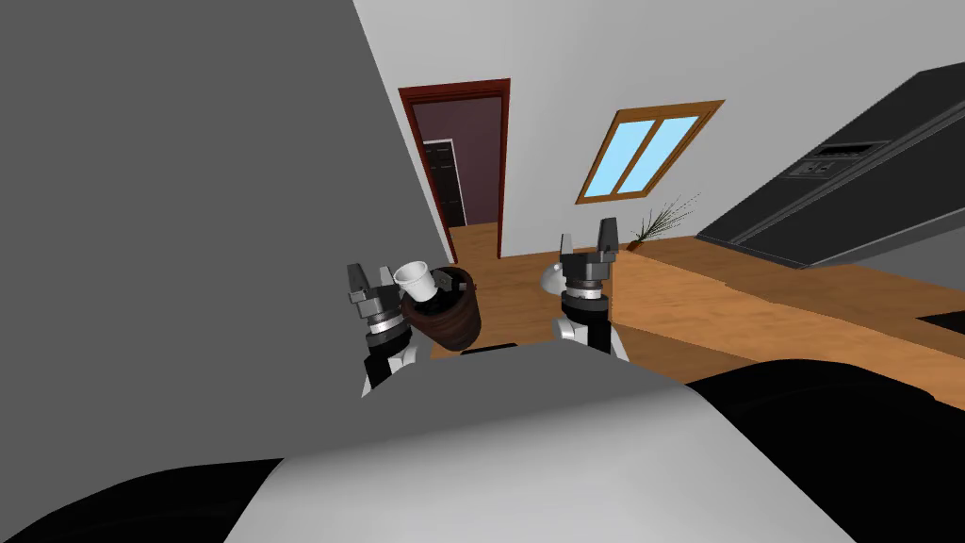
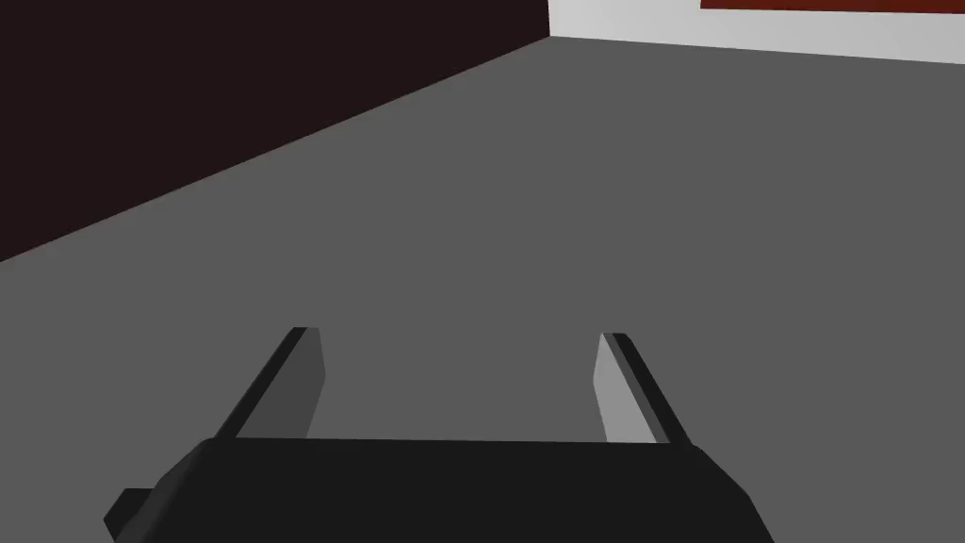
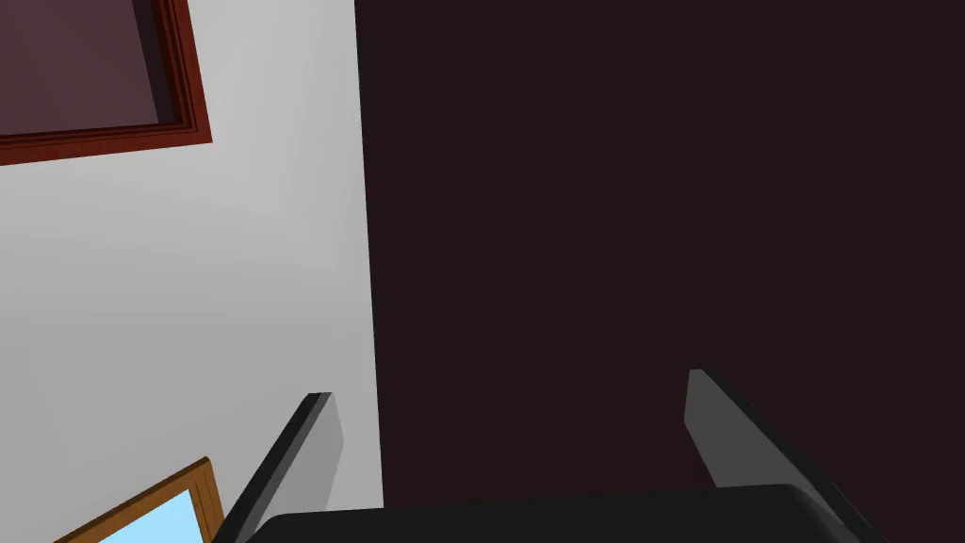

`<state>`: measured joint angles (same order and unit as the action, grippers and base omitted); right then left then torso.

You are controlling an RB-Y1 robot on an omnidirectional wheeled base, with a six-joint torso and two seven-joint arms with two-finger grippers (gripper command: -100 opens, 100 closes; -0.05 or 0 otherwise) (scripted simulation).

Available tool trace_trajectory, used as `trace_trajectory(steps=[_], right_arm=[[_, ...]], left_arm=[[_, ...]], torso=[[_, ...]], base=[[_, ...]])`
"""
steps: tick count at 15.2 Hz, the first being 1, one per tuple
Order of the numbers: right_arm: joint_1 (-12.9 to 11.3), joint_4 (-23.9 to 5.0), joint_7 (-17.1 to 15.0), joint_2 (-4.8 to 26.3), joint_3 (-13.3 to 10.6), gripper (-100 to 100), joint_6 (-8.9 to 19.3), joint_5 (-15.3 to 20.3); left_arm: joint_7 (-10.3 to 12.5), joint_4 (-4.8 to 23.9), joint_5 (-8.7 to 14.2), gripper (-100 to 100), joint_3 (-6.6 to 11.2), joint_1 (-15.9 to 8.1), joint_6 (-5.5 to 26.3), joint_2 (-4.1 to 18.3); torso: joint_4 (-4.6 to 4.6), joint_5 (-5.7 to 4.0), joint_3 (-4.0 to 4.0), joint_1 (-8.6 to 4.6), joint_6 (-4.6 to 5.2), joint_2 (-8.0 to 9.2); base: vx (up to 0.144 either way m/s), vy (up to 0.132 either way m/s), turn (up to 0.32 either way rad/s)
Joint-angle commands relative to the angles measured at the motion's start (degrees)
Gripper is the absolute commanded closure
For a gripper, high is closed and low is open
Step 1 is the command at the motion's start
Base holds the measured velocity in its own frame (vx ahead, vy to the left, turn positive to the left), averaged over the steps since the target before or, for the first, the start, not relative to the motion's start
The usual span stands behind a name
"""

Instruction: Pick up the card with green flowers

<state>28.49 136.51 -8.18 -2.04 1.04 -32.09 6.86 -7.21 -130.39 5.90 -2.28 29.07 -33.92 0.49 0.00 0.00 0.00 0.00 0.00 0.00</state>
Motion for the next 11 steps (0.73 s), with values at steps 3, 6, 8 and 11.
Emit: trace_trajectory(steps=[3, 6, 8, 11], right_arm=[[0.0, 0.0, 0.0, 0.0, 0.0, 0, 0.0, 0.0], [0.0, 0.0, 0.0, 0.0, 0.0, 0, 0.0, 0.0], [0.0, 0.0, 0.0, 0.0, 0.0, 0, 0.0, 0.0], [0.0, 0.0, 0.0, 0.0, 0.0, 0, 0.0, 0.0]], left_arm=[[-0.9, 1.0, -0.5, -100, 0.09, 0.5, 2.1, 4.2], [-2.6, 2.8, -1.3, -100, 0.27, 1.3, 5.7, 7.3], [-4.0, 4.3, -2.0, -100, 0.46, 2.1, 8.7, 8.9], [-4.9, 5.1, -2.4, -100, 0.58, 2.5, 10.7, 9.6]], torso=[[-0.02, -0.02, -0.07, -0.11, -0.01, -0.13], [-0.11, -0.09, -0.28, -0.50, 0.00, -0.51], [-0.16, -0.14, -0.43, -0.69, -0.01, -0.76], [-0.20, -0.18, -0.51, -0.80, -0.01, -0.87]], base=[[0.051, -0.044, 0.029], [0.145, -0.136, 0.068], [0.225, -0.202, 0.089], [0.169, -0.169, 0.081]])
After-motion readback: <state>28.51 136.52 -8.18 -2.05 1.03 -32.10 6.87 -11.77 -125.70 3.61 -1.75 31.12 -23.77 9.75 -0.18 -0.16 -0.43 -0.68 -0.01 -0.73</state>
